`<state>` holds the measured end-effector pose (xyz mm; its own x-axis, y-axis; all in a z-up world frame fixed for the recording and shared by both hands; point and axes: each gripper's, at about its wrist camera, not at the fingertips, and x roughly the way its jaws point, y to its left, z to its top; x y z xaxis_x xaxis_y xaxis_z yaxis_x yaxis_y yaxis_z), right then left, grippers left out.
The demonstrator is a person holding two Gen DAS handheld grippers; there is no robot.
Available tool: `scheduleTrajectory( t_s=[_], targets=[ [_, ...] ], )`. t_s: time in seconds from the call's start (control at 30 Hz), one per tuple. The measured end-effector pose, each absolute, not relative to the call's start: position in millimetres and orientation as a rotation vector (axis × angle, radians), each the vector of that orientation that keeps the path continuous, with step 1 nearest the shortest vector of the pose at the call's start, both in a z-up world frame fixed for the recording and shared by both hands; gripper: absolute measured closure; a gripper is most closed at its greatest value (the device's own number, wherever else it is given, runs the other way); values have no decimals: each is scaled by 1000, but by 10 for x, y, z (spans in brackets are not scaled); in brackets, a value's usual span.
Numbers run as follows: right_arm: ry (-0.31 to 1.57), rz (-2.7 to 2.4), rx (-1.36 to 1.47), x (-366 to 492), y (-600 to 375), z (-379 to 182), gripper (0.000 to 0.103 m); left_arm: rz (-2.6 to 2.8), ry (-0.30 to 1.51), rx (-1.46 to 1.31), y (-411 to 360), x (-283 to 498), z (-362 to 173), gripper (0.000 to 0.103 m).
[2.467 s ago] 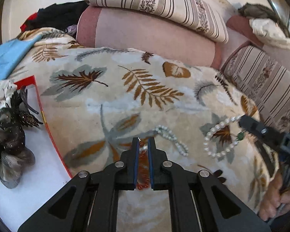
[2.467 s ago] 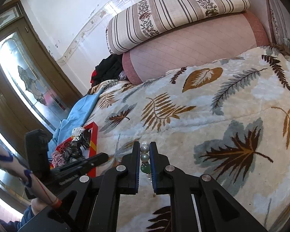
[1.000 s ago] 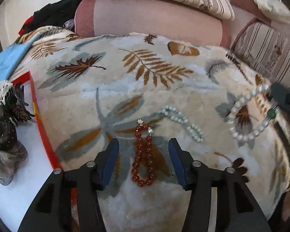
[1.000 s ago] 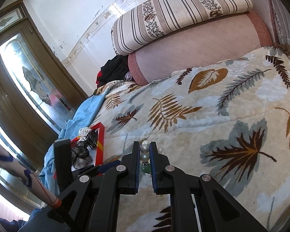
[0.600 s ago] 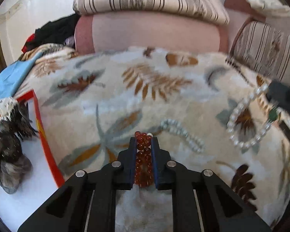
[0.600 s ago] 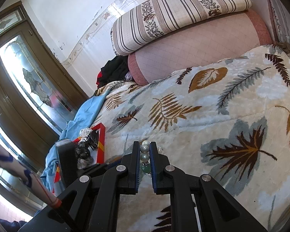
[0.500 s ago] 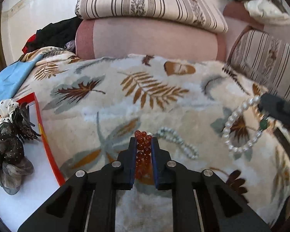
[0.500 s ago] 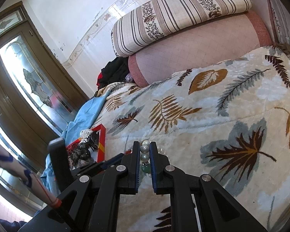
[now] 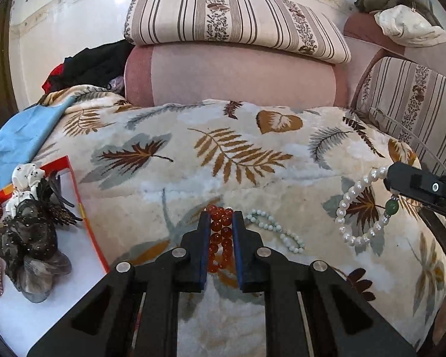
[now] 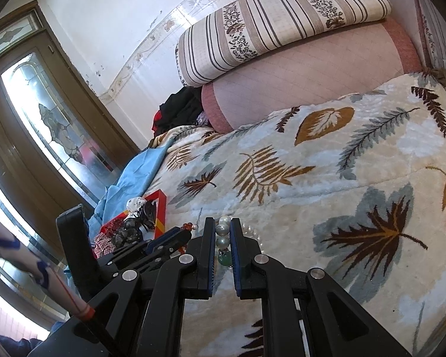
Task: Organize jewelry
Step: 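Carry the red bead bracelet and pearl bracelet over the red box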
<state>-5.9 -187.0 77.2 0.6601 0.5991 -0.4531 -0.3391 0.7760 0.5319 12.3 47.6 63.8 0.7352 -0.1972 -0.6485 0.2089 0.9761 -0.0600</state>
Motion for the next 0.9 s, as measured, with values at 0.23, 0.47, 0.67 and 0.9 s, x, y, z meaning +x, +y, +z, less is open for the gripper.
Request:
scheduleTrajectory(
  t_s=[0.23,0.47,0.67,0.9],
  targets=[
    [640,569,415,-166,-1748,865,92,-192,674,38,561,-21,758,89],
    [628,597,410,-273,-1530,985,92,-155,639,22,784,-226,915,89],
    [620,660,394,-367,-1135,1173,92,-83,599,-33,1202,-464,1140,89],
    [643,773,318,-402,-394,1327,92,57,597,-114,1981,-797,1236,89]
  ],
)
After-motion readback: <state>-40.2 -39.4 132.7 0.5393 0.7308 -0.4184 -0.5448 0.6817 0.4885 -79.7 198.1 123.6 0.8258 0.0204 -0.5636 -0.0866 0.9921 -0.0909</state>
